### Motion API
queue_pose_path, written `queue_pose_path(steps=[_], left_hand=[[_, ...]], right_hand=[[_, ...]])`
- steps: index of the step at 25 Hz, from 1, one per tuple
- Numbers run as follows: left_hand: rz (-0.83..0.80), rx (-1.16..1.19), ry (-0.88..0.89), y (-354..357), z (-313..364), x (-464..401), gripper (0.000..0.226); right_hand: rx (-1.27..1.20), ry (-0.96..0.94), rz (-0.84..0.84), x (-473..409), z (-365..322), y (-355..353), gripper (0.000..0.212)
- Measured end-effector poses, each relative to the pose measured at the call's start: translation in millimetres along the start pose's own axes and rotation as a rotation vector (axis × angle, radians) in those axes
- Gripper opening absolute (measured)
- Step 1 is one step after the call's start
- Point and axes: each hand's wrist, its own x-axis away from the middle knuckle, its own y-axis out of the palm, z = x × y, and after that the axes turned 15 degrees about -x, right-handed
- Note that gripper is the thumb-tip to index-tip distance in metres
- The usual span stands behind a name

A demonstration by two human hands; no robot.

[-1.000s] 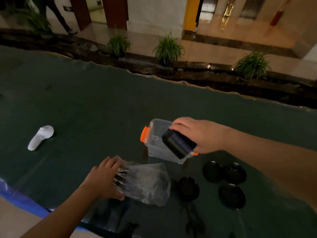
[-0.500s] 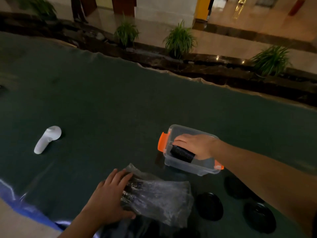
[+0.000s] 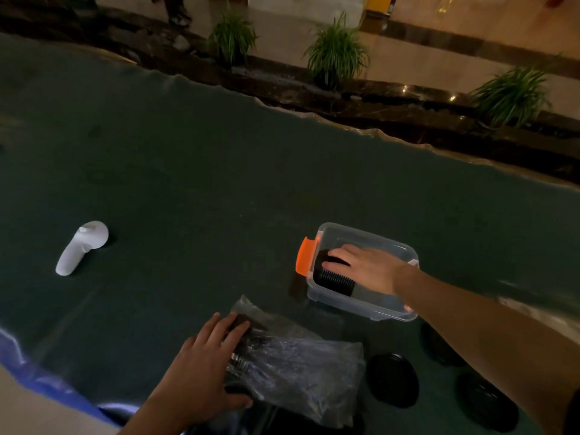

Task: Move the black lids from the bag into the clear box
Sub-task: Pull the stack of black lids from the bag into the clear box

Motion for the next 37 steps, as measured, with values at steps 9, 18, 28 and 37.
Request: queue_pose_path(steps=[9, 18, 28, 37], left_hand=[[-0.011, 0.023, 0.006, 3.9, 4.6, 0.7, 0.128], [-0.009, 0.024, -0.004, 2.3, 5.4, -1.3, 0.133], [0.004, 0.036, -0.052, -3.1, 3.3, 2.4, 0.136], [-0.031, 0.018, -0.142, 7.5, -0.2, 23.7, 0.136]], right_hand=[[0.011, 0.063, 0.04, 5.2, -6.6, 5.8, 0.094], [-0.051, 0.234, 0.063, 48.7, -26.0, -27.2, 0.119], [-0.274, -0.043, 0.333, 157.1, -160.8, 1.0, 0.029], [-0.404, 0.072, 0.08, 87.7, -165.2, 93.6, 0.076]])
